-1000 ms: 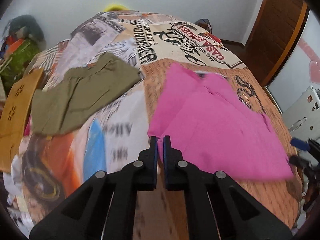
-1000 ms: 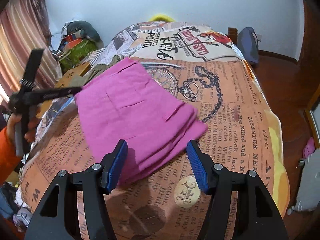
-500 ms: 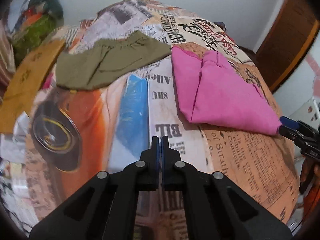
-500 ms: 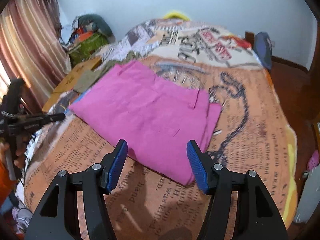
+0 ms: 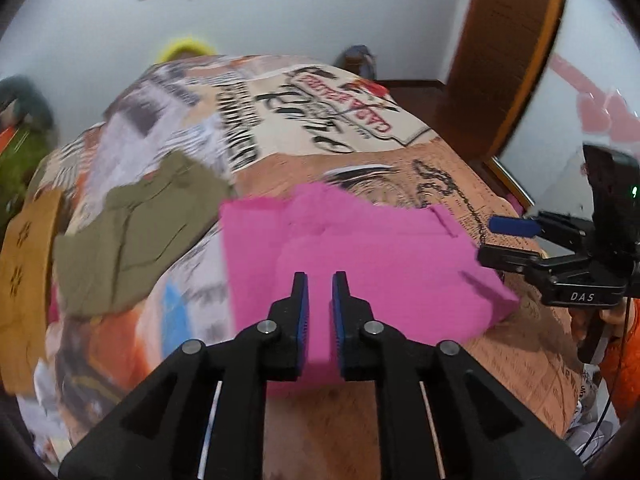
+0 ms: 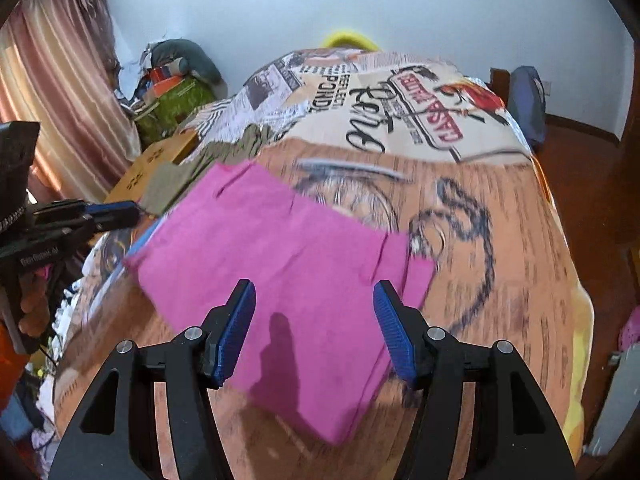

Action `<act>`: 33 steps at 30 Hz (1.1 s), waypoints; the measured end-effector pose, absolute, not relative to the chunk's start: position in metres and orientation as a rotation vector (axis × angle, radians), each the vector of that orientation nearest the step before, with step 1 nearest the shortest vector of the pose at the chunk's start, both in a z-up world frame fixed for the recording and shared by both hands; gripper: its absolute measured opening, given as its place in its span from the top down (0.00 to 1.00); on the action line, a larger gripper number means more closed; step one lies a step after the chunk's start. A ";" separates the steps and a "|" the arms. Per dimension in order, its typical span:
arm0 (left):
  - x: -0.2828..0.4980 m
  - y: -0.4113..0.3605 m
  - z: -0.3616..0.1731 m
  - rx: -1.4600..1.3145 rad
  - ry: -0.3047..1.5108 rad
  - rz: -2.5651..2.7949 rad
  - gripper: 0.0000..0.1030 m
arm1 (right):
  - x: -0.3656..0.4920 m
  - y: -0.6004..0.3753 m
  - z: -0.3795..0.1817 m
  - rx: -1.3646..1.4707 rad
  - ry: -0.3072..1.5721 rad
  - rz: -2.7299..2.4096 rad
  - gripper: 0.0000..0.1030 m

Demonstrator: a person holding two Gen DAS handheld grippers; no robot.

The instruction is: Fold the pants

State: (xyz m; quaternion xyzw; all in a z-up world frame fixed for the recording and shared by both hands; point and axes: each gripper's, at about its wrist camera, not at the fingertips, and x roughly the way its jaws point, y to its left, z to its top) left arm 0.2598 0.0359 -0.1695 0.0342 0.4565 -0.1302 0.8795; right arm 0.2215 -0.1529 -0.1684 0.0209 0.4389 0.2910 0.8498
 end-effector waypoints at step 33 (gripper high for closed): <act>0.237 0.082 -0.225 0.032 1.024 -0.197 0.53 | 0.185 -0.194 -0.206 0.031 1.063 0.616 0.44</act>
